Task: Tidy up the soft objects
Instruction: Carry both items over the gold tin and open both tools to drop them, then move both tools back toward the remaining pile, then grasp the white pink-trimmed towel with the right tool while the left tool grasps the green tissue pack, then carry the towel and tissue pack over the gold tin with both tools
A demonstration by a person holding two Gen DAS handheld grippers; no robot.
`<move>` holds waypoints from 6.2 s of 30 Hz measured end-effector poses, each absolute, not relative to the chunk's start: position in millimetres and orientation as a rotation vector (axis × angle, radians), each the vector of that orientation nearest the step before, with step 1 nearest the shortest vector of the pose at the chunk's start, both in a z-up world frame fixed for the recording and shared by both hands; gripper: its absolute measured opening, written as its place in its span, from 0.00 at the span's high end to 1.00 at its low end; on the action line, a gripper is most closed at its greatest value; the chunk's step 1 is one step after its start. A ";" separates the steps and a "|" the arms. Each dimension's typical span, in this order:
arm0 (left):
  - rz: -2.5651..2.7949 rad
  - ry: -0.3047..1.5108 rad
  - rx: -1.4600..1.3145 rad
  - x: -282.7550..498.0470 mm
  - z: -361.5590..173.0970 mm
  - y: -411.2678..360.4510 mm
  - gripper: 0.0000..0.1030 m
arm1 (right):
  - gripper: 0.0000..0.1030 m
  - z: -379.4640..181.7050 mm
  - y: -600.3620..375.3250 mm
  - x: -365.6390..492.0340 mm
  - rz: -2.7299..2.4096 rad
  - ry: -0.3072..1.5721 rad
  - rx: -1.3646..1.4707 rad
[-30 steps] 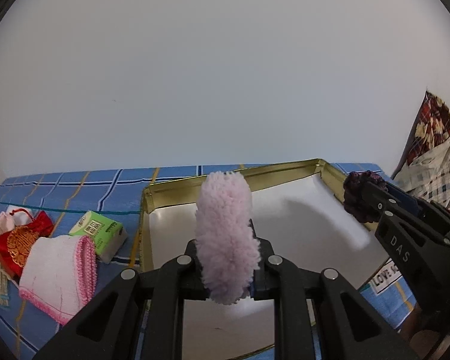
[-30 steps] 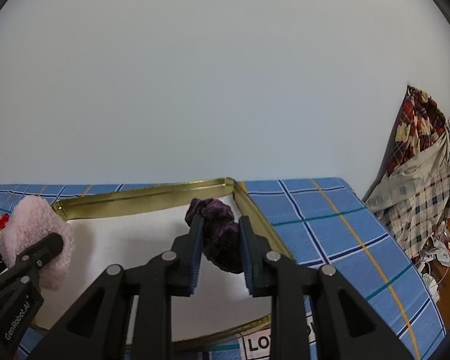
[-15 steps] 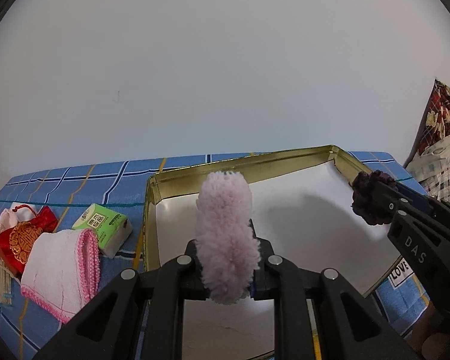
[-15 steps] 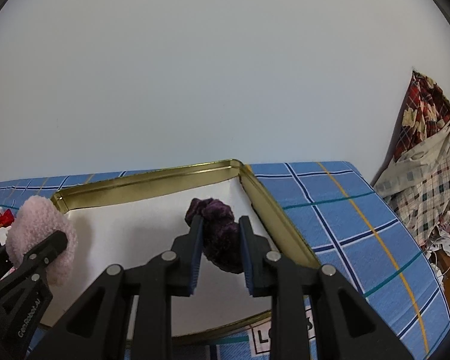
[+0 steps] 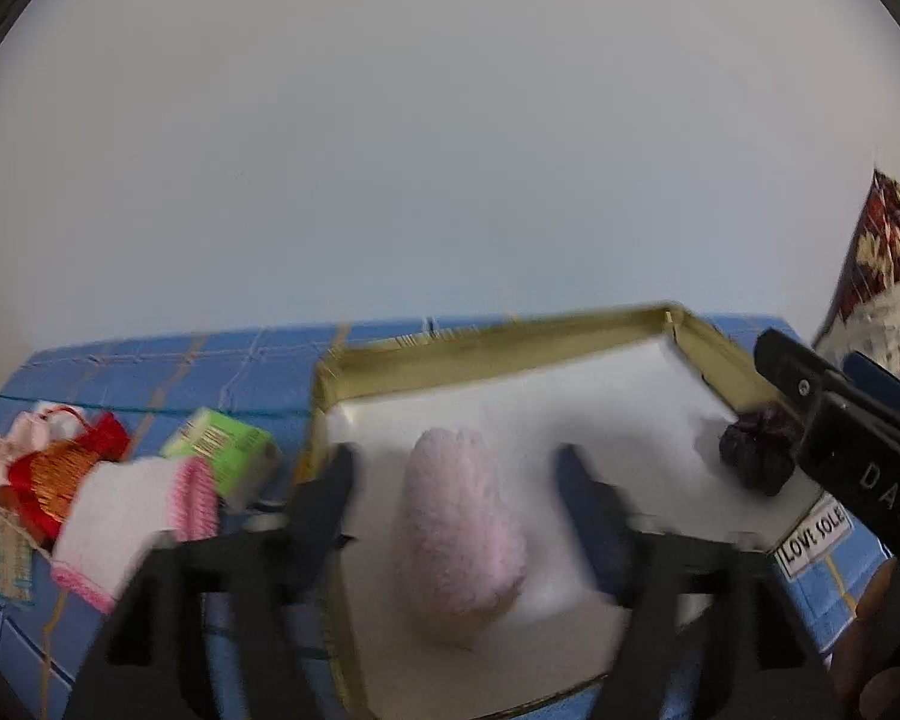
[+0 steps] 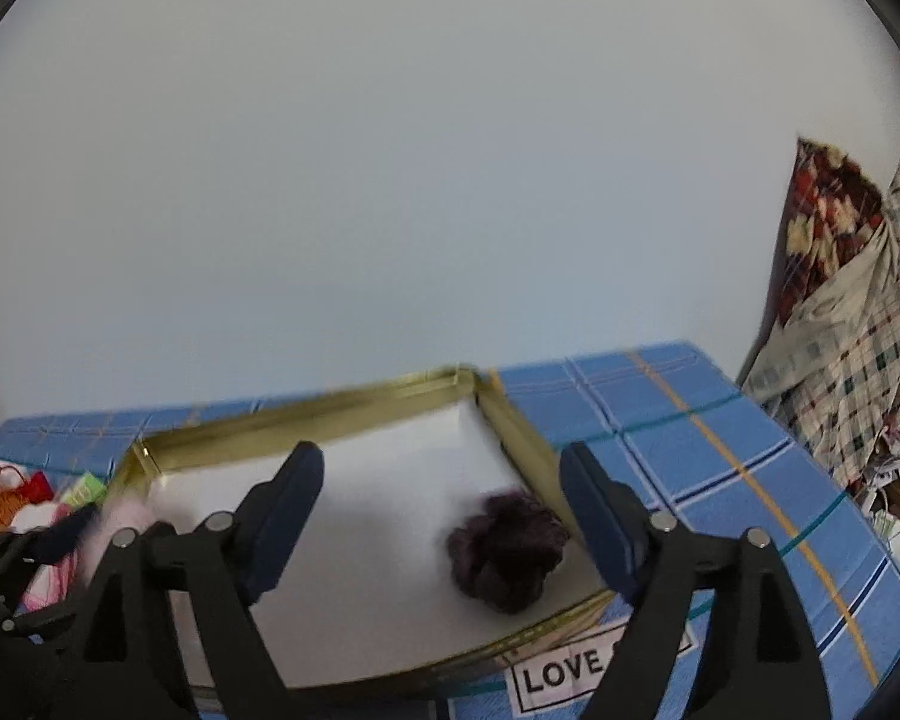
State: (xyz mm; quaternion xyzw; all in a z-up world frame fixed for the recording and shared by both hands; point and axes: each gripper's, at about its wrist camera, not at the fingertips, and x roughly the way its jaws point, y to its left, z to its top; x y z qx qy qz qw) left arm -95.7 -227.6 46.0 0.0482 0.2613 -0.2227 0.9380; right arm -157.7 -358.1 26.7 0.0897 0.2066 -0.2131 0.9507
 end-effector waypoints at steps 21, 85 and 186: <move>-0.283 0.414 0.078 -109.7 52.8 -149.7 0.19 | 0.05 37.8 -325.3 -184.1 -0.506 0.205 0.134; 0.110 0.509 -0.123 -46.2 55.4 104.4 0.19 | 0.21 -38.0 -86.8 -10.9 0.004 0.876 0.196; -0.290 0.449 0.003 -95.6 73.0 -135.6 0.29 | 0.77 55.3 -265.4 -169.3 -0.328 0.229 0.023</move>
